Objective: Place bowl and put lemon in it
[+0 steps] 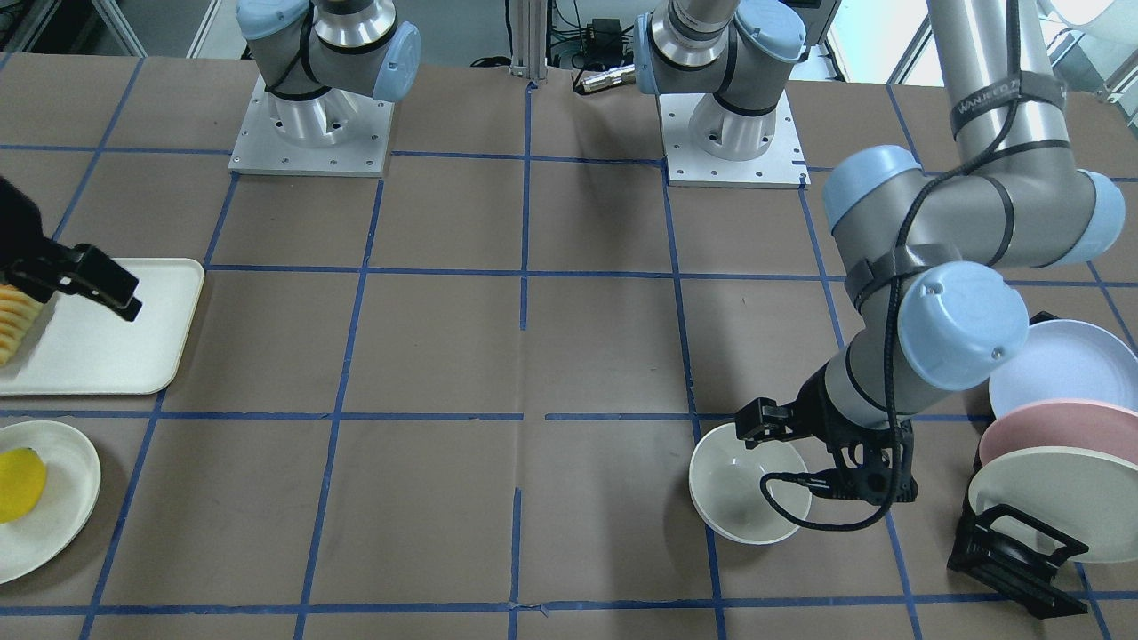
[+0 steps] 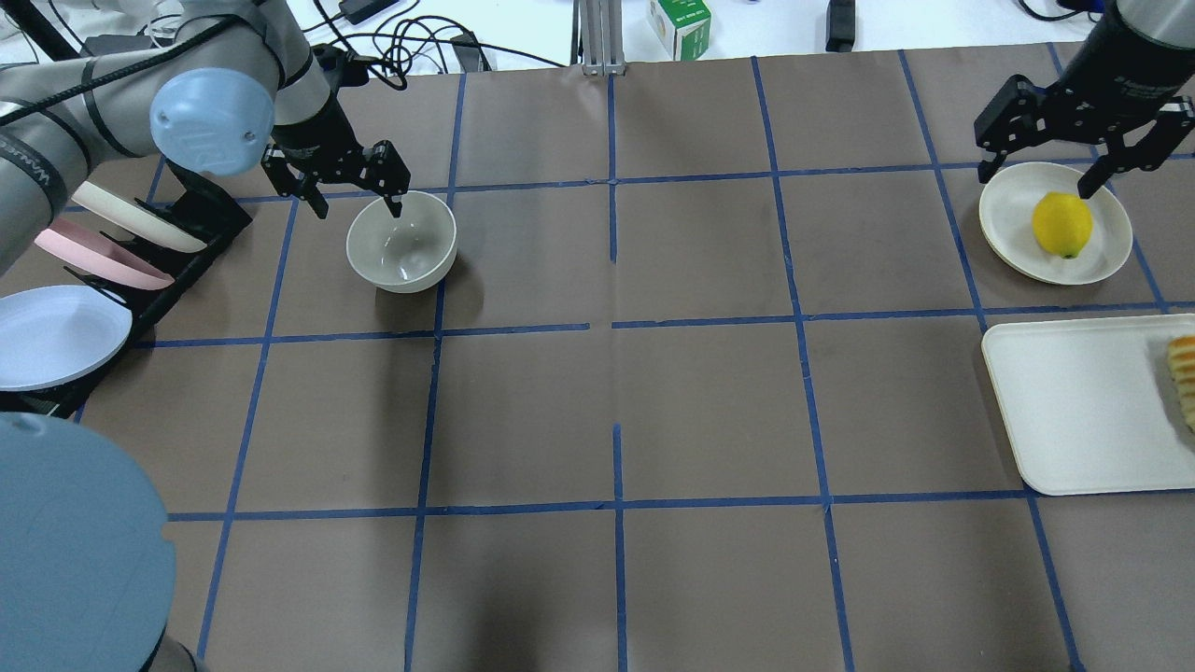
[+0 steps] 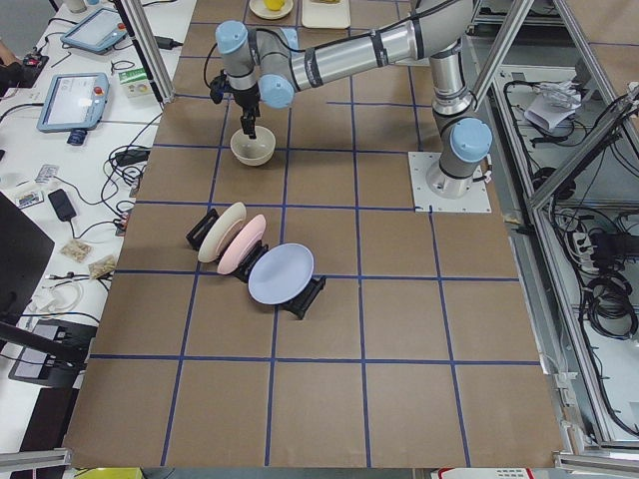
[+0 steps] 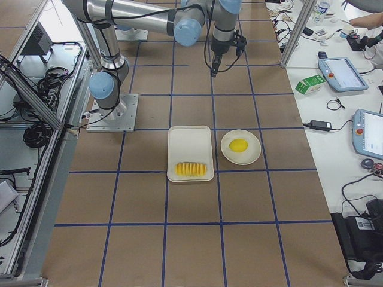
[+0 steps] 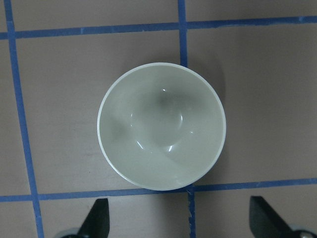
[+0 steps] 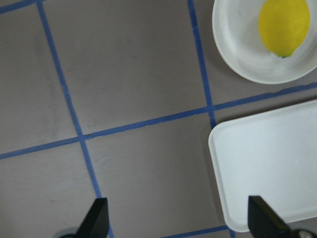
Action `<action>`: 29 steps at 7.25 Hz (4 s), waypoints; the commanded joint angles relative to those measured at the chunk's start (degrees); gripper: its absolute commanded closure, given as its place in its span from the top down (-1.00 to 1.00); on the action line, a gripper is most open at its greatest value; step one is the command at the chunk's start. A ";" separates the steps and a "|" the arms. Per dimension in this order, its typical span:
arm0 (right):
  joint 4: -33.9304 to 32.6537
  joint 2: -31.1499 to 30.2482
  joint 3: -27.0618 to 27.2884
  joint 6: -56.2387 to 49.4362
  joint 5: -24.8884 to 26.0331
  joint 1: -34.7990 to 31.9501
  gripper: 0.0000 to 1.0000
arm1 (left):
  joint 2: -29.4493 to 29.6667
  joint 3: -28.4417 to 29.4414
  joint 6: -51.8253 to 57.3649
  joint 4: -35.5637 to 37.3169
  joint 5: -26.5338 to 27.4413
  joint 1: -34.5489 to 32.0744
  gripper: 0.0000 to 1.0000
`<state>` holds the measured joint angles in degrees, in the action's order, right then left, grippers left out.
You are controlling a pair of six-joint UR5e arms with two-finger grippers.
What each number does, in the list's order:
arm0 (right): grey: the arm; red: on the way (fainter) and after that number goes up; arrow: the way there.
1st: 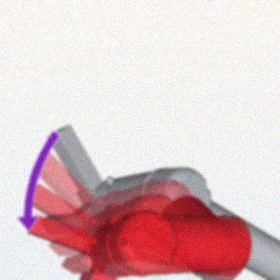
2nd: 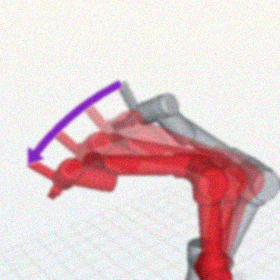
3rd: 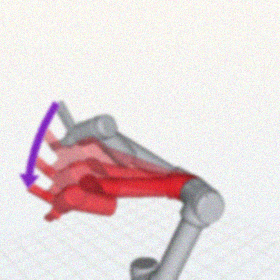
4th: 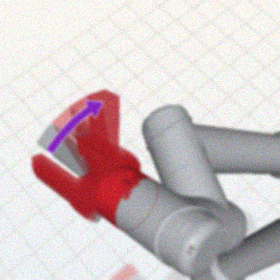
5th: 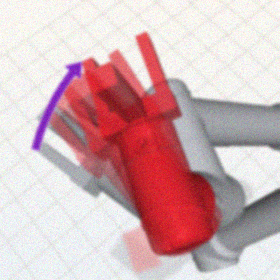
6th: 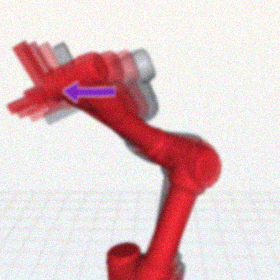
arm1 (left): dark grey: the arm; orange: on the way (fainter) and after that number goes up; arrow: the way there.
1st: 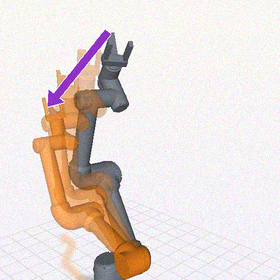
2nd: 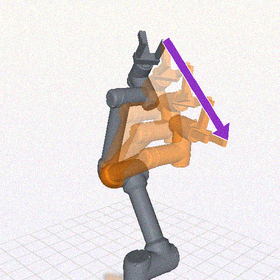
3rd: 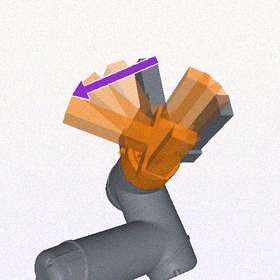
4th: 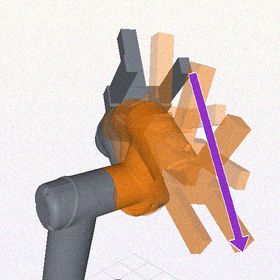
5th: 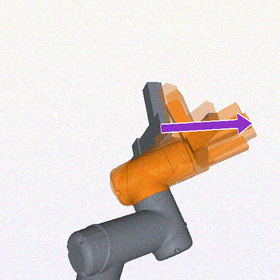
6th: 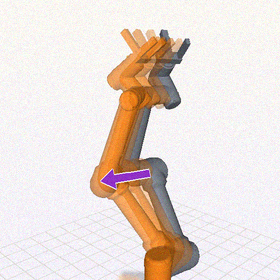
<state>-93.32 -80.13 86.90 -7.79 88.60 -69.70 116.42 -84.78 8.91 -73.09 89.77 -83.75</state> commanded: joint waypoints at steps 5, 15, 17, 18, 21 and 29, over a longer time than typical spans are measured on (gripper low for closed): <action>-25.81 17.26 -0.07 -13.74 1.75 8.70 1.00 | 3.73 -6.81 6.12 10.69 0.14 2.54 -0.99; -29.11 24.93 -0.51 -13.74 4.47 9.23 1.00 | -5.33 -7.50 -14.84 4.10 -7.67 -10.70 -1.00; -29.02 24.85 -0.94 -13.65 4.30 9.23 -0.33 | -4.10 -7.42 -30.21 5.76 -9.79 -19.64 -1.00; -28.76 24.67 -0.95 -13.74 4.39 9.23 -0.94 | -3.66 -8.03 -31.49 8.20 -9.53 -21.44 -1.00; -22.39 19.78 -1.38 -13.04 4.48 9.14 -1.00 | -3.30 -12.51 -28.87 13.82 -8.30 -21.28 -1.00; -5.64 6.66 -1.65 -0.15 3.77 -9.90 -1.00 | -1.97 -11.83 -29.30 14.12 -5.31 -20.58 0.99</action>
<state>-99.85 -72.21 85.25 -12.20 92.37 -75.16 115.27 -97.36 -20.06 -58.51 83.80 -104.42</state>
